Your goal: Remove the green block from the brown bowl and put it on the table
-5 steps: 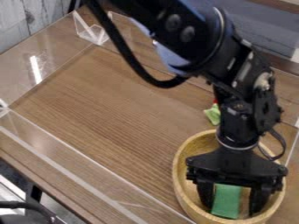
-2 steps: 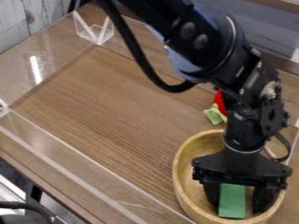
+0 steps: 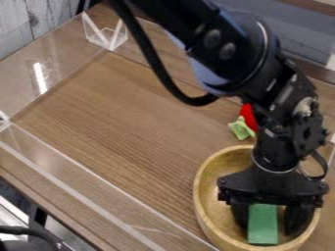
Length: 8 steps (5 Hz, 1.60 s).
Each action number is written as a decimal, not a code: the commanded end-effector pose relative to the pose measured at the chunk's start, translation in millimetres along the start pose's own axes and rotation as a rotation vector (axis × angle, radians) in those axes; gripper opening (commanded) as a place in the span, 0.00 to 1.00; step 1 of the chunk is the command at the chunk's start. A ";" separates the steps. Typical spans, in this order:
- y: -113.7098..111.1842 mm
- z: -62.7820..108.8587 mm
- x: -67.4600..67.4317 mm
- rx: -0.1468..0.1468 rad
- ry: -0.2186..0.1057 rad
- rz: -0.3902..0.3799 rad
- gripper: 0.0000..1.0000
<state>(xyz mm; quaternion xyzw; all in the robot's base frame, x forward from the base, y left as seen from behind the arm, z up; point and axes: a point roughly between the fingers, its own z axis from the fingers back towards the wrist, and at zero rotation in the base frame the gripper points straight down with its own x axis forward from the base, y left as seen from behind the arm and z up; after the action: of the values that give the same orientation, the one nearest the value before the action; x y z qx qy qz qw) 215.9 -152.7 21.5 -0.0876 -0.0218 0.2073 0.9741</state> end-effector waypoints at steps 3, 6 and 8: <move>-0.1 4.4 -12.9 0.008 -0.034 -0.015 0.00; 8.3 70.2 -7.9 0.027 -0.069 -0.124 0.00; 34.9 82.4 20.0 0.066 -0.096 -0.028 0.00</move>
<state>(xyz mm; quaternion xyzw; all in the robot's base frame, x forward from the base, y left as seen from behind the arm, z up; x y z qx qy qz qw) 204.7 -97.4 83.5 -0.0308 -0.0401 0.1983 0.9788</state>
